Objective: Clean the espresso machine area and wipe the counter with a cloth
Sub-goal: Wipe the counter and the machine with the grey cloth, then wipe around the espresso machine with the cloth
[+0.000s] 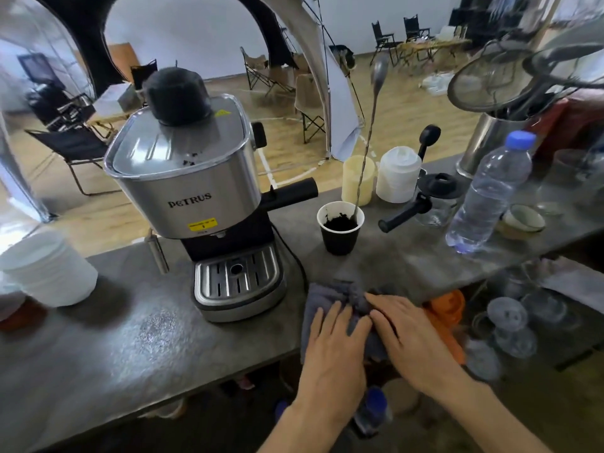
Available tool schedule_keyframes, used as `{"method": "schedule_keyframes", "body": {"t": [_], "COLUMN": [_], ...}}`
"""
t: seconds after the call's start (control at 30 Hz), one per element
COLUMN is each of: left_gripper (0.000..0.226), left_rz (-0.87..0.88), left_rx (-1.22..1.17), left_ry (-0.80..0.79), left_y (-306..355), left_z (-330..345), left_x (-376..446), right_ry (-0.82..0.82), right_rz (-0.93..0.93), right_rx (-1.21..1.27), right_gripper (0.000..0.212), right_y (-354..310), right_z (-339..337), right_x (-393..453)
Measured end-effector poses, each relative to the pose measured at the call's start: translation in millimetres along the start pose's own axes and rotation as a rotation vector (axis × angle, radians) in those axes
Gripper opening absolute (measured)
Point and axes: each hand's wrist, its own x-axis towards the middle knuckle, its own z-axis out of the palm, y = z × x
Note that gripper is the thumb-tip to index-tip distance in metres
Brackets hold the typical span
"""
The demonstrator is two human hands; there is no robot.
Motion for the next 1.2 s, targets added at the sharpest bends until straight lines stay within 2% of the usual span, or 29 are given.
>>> {"method": "schedule_keyframes", "body": {"t": [0.17, 0.2, 0.27, 0.3, 0.43, 0.53, 0.6, 0.73, 0.87, 0.9, 0.97, 1.03, 1.07, 1.1, 1.2], "left_gripper": [0.053, 0.05, 0.038, 0.041, 0.053, 0.07, 0.079, 0.083, 0.082, 0.079, 0.066, 0.054, 0.057, 0.064, 0.1], "left_rz": [0.134, 0.138, 0.187, 0.186, 0.041, -0.115, -0.135, -0.098, -0.103, -0.134, -0.202, -0.249, -0.262, -0.27, -0.3], "left_rx": [-0.008, 0.0, -0.04, -0.077, -0.124, -0.1, -0.077, -0.078, -0.214, -0.311, -0.415, -0.372, -0.329, -0.272, -0.151], "left_ry": [-0.057, -0.041, 0.098, 0.136, 0.294, 0.112, -0.011, -0.02, -0.048, 0.003, 0.26, 0.527, 0.583, 0.568, 0.367], "left_y": [0, 4, 14, 22, 59, 67, 60, 45, 42, 40, 29, 12, 3, -5, -16], "left_z": [5, 5, 6, 4, -3, 0, 15, 41, 28, 21, 0, -21, -29, -35, -45], "left_x": [-13, -13, -11, -7, 38, 77, 81, 75, 84, 83, 80, 88, 97, 109, 147], "right_ry": [0.084, 0.089, 0.121, 0.147, 0.211, 0.113, 0.089, -0.098, -0.167, -0.2, -0.247, -0.224, -0.215, -0.213, -0.221], "right_rz": [0.126, 0.171, 0.245, 0.25, 0.132, 0.191, 0.284, 0.332, 0.257, 0.231, 0.174, 0.132, 0.125, 0.123, 0.166], "right_rx": [0.25, 0.32, 0.414, 0.424, 0.22, -0.001, -0.117, -0.161, -0.219, -0.23, -0.242, -0.239, -0.237, -0.238, -0.25], "right_gripper": [0.031, 0.034, 0.043, 0.046, 0.041, 0.046, 0.049, 0.063, 0.071, 0.073, 0.08, 0.084, 0.083, 0.082, 0.086], "right_y": [-14, -15, -14, -12, 7, 28, 45, 64, 69, 68, 66, 64, 64, 64, 67], "right_z": [1, -2, -18, -29, -71, -82, -70, -32, -26, -25, -24, -24, -24, -24, -26], "right_x": [-33, -36, -36, -33, 19, 70, 79, 71, 110, 120, 136, 144, 144, 140, 111]}}
